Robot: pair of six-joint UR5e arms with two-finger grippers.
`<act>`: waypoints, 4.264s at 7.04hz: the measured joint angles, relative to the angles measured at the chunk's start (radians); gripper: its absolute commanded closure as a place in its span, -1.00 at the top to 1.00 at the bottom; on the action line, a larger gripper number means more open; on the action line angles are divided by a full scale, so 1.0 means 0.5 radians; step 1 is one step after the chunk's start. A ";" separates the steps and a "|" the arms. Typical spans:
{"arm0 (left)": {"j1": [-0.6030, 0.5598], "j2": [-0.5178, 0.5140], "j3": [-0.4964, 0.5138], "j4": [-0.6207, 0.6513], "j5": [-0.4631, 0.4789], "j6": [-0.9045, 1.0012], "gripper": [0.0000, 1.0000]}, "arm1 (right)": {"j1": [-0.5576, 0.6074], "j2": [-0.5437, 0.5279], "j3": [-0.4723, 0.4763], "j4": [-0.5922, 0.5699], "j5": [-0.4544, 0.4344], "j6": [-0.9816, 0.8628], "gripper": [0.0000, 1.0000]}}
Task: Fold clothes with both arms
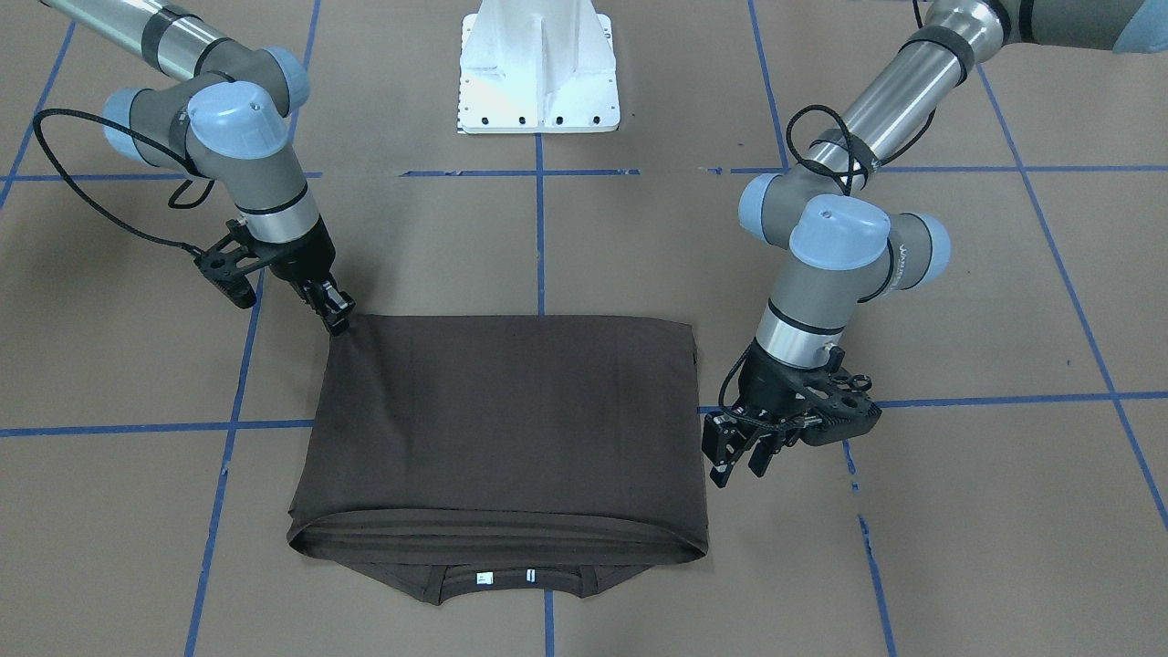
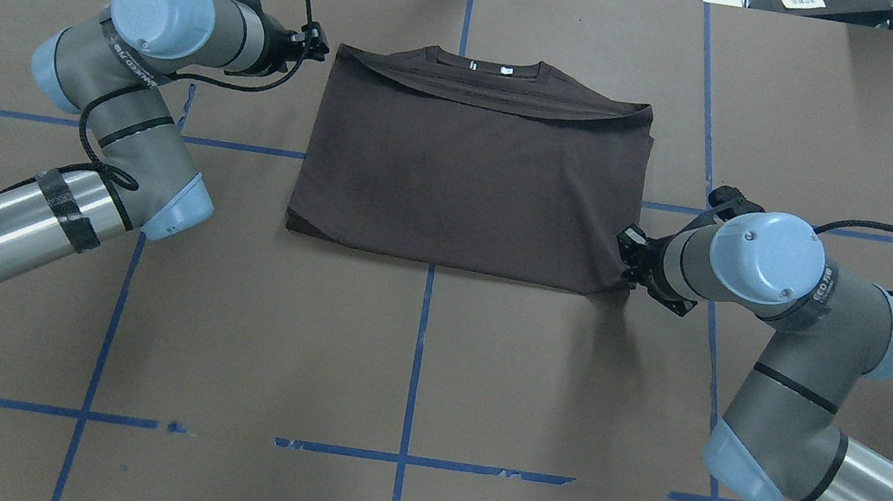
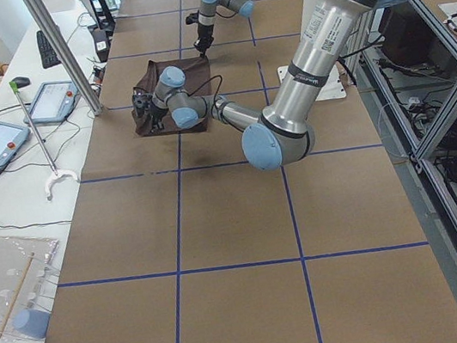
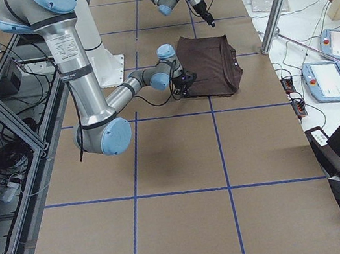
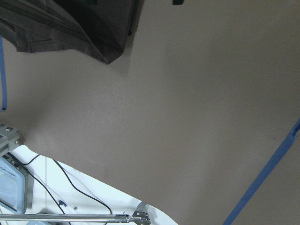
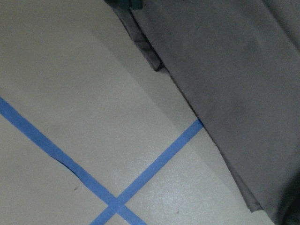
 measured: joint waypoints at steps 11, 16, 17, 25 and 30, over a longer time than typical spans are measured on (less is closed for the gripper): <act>0.208 0.378 -0.901 0.107 -0.576 -0.585 0.11 | -0.670 -0.623 0.927 -0.013 0.028 -0.002 1.00; 0.696 0.405 -0.925 0.452 -0.132 -0.623 -0.05 | -0.207 -0.488 0.835 -0.005 0.003 -0.021 1.00; 0.703 0.392 -0.898 0.454 -0.114 -0.616 -0.10 | -0.202 -0.484 0.829 -0.004 0.002 -0.020 1.00; 0.579 0.308 -0.786 0.446 -0.049 -0.537 -1.00 | -0.200 -0.493 0.825 -0.004 0.001 -0.012 1.00; 0.093 -0.286 0.213 0.076 -0.072 -0.301 0.03 | -0.231 -0.239 0.668 -0.007 -0.003 -0.006 1.00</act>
